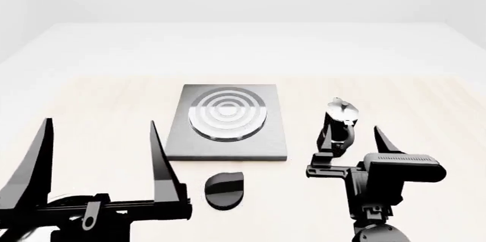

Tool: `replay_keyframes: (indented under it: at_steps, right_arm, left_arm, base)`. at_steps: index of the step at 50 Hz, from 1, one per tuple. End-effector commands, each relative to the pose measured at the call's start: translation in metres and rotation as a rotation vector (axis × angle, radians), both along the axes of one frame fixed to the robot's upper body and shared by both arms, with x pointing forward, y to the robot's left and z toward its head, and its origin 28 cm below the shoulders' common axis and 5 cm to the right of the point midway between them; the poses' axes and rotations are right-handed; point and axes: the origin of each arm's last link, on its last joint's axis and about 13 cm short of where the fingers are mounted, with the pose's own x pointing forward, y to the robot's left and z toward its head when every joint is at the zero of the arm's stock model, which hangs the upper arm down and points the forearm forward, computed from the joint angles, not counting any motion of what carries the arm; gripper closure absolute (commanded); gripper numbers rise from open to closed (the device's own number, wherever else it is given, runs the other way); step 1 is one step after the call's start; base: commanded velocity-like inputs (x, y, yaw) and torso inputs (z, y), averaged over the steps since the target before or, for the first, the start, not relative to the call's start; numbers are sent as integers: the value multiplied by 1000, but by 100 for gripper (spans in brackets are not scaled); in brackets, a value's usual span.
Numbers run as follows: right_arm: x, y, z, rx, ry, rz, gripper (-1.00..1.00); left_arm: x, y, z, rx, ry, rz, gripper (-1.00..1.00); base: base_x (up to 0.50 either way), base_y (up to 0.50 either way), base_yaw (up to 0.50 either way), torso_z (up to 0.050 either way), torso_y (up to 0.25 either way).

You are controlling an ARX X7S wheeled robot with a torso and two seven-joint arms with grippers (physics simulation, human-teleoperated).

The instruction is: Turn on the stove and put the moka pot on it.

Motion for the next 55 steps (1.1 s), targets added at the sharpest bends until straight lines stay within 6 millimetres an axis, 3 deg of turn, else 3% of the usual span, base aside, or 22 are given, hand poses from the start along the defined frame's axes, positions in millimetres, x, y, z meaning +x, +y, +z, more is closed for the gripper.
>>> replay_keyframes:
  at_steps: [1,15,28,31,32,33,36,40,44,49,54,55]
  right_arm:
    - [8,-5,-30,-3,67,-17,-100]
    - [15,-11,-51,0,105,-42,-100]
    - [28,-15,-55,-3,112,-62,-100]
    - [28,-16,-44,-6,115,-67,-100]
    - [29,-17,-52,-7,117,-69,-100]
    - [29,-17,-44,-6,118,-73,-100]
    - [30,-18,-53,-9,123,-76,-100]
    - [30,-18,-45,-11,127,-74,-100]
    - [34,-18,-58,-14,131,-77,-100]
    - [36,-18,-47,-17,133,-75,-100]
    - [40,-20,-53,-17,142,-77,-100]
    - [40,-20,-63,-19,148,-77,-100]
  left_arm:
    - [-3,0,1,-2,-3,-5,-100]
    - [-3,-2,0,-5,3,-16,-100]
    - [-2,-1,3,-6,2,-19,-100]
    - [-1,0,3,-9,5,-24,-100]
    - [-1,0,3,-11,6,-23,-100]
    - [0,0,3,-13,7,-26,-100]
    - [0,0,3,-14,9,-29,-100]
    - [0,0,3,-21,11,-35,-100]
    - [0,0,4,-23,12,-36,-100]
    - [0,-1,5,-25,12,-40,-100]
    - [0,-1,5,-26,11,-42,-100]
    - [0,-1,5,-26,11,-43,-100]
  base:
    - [0,0,0,0,0]
    - [0,0,0,0,0]
    - [0,0,0,0,0]
    - [0,0,0,0,0]
    - [0,0,0,0,0]
    - [0,0,0,0,0]
    - [0,0,0,0,0]
    - [0,0,0,0,0]
    - [0,0,0,0,0]
    - [0,0,0,0,0]
    - [0,0,0,0,0]
    - [0,0,0,0,0]
